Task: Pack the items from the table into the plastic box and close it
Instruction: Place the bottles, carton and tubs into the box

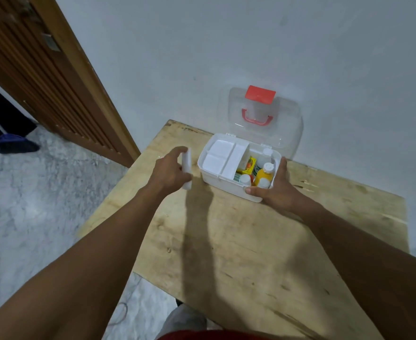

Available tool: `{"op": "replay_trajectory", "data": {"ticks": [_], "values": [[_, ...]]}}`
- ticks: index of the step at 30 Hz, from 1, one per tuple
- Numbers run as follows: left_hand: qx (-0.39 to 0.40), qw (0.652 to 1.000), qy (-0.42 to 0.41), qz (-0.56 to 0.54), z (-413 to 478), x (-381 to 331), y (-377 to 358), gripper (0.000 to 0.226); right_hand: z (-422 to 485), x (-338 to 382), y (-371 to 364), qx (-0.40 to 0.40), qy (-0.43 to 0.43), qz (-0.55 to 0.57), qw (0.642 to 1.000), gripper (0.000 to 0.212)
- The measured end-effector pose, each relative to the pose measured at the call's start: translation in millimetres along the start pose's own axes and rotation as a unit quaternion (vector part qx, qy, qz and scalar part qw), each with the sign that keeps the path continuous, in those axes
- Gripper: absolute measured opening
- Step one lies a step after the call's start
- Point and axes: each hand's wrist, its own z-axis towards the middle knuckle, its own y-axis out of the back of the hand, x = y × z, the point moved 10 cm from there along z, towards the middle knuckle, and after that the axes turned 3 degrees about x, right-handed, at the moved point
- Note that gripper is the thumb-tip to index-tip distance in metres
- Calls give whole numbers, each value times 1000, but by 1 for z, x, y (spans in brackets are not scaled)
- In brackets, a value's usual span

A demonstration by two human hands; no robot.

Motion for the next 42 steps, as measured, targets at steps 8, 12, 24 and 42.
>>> {"op": "replay_trajectory", "data": {"ticks": [8,12,24,42], "values": [[96,992,-84,-5,33,-80,-18,73,-3,-4,-3,14,-15,59,998,142],[156,981,-114,17,49,-100,-42,72,-2,1,-4,14,1,31,999,130],[254,952,-148,85,77,-93,-86,75,-2,3,-6,0,-38,-10,999,130],[195,961,-130,145,75,-84,-95,82,-6,15,-13,-8,4,21,1000,118]]}}
